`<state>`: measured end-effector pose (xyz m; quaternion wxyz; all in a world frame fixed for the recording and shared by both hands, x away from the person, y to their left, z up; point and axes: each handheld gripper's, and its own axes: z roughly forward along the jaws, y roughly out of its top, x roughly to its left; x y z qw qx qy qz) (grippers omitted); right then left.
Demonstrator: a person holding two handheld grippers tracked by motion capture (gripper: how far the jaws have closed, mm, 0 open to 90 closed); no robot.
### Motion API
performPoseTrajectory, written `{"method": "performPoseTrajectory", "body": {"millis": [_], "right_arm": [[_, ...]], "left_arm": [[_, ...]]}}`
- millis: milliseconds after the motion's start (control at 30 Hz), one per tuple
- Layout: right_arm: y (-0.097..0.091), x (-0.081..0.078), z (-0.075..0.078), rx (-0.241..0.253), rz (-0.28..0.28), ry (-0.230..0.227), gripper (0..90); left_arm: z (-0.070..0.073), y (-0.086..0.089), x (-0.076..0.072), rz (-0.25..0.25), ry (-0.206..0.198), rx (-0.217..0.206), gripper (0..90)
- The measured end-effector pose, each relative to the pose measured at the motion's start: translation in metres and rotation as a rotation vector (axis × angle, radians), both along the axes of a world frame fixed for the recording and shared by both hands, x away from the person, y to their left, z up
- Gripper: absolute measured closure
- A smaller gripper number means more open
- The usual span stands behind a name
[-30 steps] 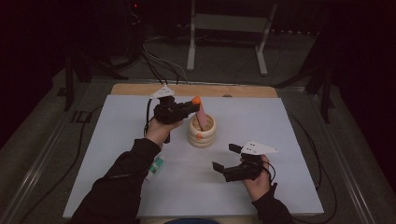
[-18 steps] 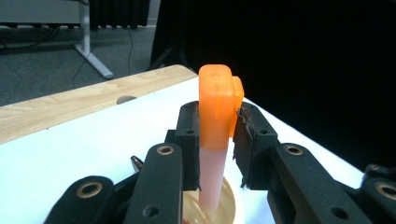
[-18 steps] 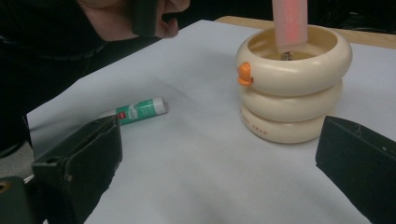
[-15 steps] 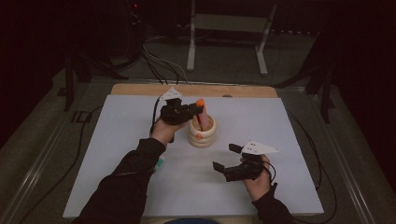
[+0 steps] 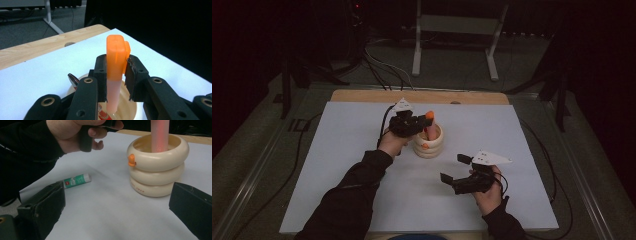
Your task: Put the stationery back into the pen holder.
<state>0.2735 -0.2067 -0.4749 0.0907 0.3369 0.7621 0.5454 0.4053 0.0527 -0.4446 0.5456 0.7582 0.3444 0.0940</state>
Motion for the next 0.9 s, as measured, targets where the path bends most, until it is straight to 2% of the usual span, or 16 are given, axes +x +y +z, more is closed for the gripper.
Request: {"method": "performPoseTrajectory", "body": {"millis": [100, 200, 567, 733, 833, 900], "right_arm": [[0.0, 0.0, 0.0, 0.005, 0.0, 0.001, 0.3], [-0.001, 0.0, 0.0, 0.007, 0.003, 0.001, 0.3], [-0.001, 0.0, 0.0, 0.008, 0.005, 0.004, 0.3], [-0.001, 0.0, 0.0, 0.01, 0.007, 0.009, 0.3], [-0.001, 0.0, 0.0, 0.012, 0.006, 0.007, 0.3], [-0.002, 0.0, 0.0, 0.016, 0.006, 0.01, 0.3]], "left_arm": [[0.0, -0.002, 0.0, -0.003, -0.003, 0.013, 73.4], [-0.003, -0.006, -0.001, -0.018, -0.006, 0.045, 73.4], [-0.008, -0.019, -0.001, -0.066, 0.022, 0.114, 73.3], [-0.009, -0.022, -0.001, -0.065, 0.05, 0.128, 73.2], [-0.008, -0.022, -0.001, -0.055, 0.051, 0.131, 72.5], [-0.006, -0.02, -0.001, -0.043, 0.049, 0.112, 72.3]]}}
